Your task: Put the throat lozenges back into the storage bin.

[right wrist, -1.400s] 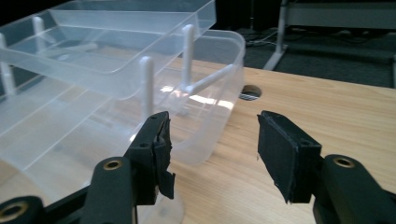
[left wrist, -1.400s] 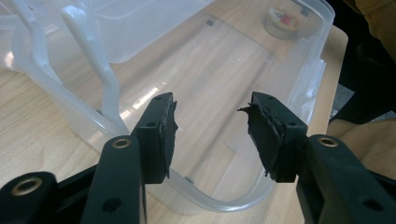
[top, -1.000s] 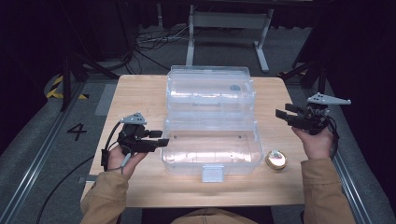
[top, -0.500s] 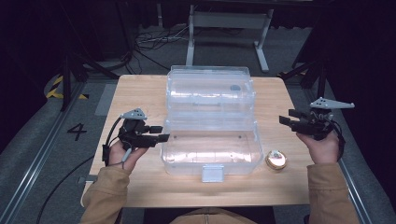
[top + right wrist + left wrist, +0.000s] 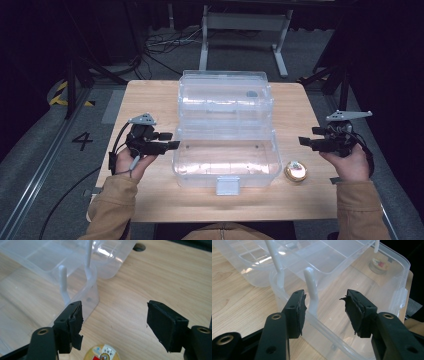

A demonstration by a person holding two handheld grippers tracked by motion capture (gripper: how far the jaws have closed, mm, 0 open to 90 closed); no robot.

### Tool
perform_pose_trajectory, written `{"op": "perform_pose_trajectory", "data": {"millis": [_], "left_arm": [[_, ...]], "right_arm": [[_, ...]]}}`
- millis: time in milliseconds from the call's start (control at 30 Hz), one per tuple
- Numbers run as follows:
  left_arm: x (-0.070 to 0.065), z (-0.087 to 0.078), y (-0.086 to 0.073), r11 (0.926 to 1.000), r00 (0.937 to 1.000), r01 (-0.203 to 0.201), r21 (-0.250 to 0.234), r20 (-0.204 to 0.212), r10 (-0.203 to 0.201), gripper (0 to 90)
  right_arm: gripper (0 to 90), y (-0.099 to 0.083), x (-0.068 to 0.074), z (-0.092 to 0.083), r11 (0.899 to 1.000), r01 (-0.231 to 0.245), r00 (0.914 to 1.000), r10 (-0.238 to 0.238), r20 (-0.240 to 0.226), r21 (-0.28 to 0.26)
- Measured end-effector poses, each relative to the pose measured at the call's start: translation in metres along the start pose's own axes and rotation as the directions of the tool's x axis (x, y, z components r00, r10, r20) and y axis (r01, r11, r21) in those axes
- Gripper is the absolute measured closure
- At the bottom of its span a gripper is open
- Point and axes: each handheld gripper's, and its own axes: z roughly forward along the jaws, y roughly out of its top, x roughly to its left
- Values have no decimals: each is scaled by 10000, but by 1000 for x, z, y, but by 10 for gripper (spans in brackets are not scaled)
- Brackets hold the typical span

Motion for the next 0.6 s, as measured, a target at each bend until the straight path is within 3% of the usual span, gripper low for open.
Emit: {"op": "perform_pose_trajectory", "data": {"millis": [167, 300, 333, 433, 600], "left_arm": [[2, -2, -1, 10000, 9999, 64, 45, -91, -64, 508], [3, -1, -2, 9999, 9999, 126, 61, -76, -126, 508], [3, -1, -2, 9999, 9999, 126, 74, -80, -126, 508], [4, 0, -2, 9999, 9999, 122, 112, -71, -121, 508], [5, 0, -3, 9998, 9998, 157, 108, -93, -156, 508]], "right_arm": [[290, -2, 2, 4, 9987, 73, 9999, -68, -98, 511], [288, -4, 7, 16, 9868, 363, 9991, -322, -282, 1577], [288, -4, 7, 16, 9868, 363, 9991, -322, -282, 1577], [287, -6, 12, 25, 9718, 585, 9980, -516, -361, 2285], [295, -11, 14, 33, 9582, 708, 9974, -638, -342, 2772]]}}
